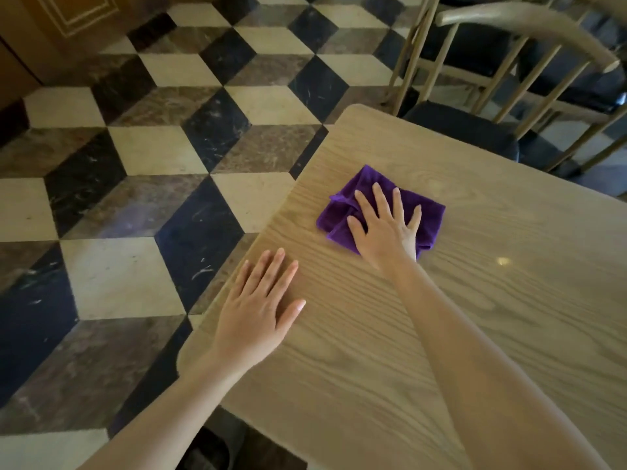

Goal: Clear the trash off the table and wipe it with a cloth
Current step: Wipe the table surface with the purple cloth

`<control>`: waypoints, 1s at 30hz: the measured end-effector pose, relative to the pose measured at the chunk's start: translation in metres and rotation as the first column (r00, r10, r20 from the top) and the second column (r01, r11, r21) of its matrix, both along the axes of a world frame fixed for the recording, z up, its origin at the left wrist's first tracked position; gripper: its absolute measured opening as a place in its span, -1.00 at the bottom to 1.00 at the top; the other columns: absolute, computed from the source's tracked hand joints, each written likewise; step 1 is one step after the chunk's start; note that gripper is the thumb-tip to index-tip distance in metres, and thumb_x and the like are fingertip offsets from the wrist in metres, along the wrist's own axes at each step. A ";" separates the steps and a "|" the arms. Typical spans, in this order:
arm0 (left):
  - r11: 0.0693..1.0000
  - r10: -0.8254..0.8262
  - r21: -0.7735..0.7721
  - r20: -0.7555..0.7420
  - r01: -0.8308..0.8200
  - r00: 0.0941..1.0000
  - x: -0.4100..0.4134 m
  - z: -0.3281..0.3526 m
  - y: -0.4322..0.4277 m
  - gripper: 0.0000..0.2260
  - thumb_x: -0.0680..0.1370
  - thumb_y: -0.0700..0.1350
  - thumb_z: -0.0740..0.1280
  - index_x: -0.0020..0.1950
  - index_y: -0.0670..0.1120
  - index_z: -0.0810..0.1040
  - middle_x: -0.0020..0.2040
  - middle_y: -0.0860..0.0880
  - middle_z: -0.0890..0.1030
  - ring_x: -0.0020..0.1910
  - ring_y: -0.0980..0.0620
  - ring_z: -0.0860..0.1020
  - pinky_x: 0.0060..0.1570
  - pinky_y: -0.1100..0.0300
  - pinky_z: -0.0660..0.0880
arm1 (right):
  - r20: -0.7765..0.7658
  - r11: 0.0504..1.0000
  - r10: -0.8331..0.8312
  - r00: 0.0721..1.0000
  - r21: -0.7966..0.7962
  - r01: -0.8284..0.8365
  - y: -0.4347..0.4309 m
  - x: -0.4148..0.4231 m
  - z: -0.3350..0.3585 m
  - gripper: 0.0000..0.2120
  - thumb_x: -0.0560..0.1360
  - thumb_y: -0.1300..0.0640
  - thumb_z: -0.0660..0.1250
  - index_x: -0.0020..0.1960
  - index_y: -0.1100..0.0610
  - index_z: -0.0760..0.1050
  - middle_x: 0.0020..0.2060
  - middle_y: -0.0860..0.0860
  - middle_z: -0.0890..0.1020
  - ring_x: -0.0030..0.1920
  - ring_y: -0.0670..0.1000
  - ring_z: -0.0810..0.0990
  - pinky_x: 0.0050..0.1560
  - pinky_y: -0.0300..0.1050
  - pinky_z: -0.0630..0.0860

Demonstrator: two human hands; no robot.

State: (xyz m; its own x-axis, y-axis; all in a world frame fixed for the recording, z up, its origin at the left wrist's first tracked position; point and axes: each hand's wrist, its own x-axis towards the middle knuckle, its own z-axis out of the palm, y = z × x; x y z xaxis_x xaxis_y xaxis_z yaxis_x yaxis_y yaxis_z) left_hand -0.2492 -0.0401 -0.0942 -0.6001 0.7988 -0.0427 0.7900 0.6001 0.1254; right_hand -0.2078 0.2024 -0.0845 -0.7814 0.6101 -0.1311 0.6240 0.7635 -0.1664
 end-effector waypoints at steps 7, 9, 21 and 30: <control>0.993 0.106 -0.045 0.020 -0.105 0.994 0.035 -0.004 -0.080 -0.39 0.58 0.27 -0.11 0.52 -0.04 0.15 0.52 -0.06 0.19 0.50 -0.03 0.16 0.48 0.07 -0.08 | 0.002 0.996 0.069 0.998 0.059 -0.069 -0.137 0.067 -0.001 -0.45 0.50 -0.23 -0.01 0.45 -0.11 0.23 0.48 -0.01 0.29 0.48 0.20 0.22 0.36 0.42 0.14; 0.993 0.117 -0.031 0.029 -0.116 0.993 0.036 -0.003 -0.081 -0.38 0.57 0.28 -0.10 0.51 -0.07 0.17 0.50 -0.07 0.21 0.49 -0.04 0.20 0.47 0.07 -0.06 | 0.029 0.994 0.083 0.996 0.068 -0.085 -0.155 0.076 -0.002 -0.46 0.50 -0.23 0.01 0.43 -0.11 0.27 0.45 -0.01 0.35 0.45 0.21 0.29 0.33 0.42 0.20; 0.992 0.126 0.019 0.062 -0.128 0.990 0.039 -0.004 -0.078 -0.38 0.58 0.26 -0.01 0.53 -0.07 0.13 0.54 -0.04 0.14 0.53 0.00 0.12 0.44 -0.01 0.08 | 0.008 0.997 0.082 0.997 -0.001 -0.082 -0.037 -0.095 -0.001 -0.48 0.56 -0.25 -0.12 0.50 -0.20 -0.03 0.55 -0.09 -0.06 0.54 0.17 -0.19 0.41 0.42 -0.17; 0.990 0.133 0.034 0.029 -0.134 0.991 0.038 -0.005 -0.079 -0.40 0.58 0.25 0.00 0.52 -0.06 0.15 0.53 -0.04 0.16 0.53 0.01 0.10 0.46 0.00 0.08 | 0.012 0.989 0.149 0.989 0.024 -0.149 -0.053 -0.086 0.000 -0.46 0.57 -0.23 -0.13 0.52 -0.16 -0.06 0.56 -0.05 -0.06 0.54 0.15 -0.16 0.43 0.38 -0.17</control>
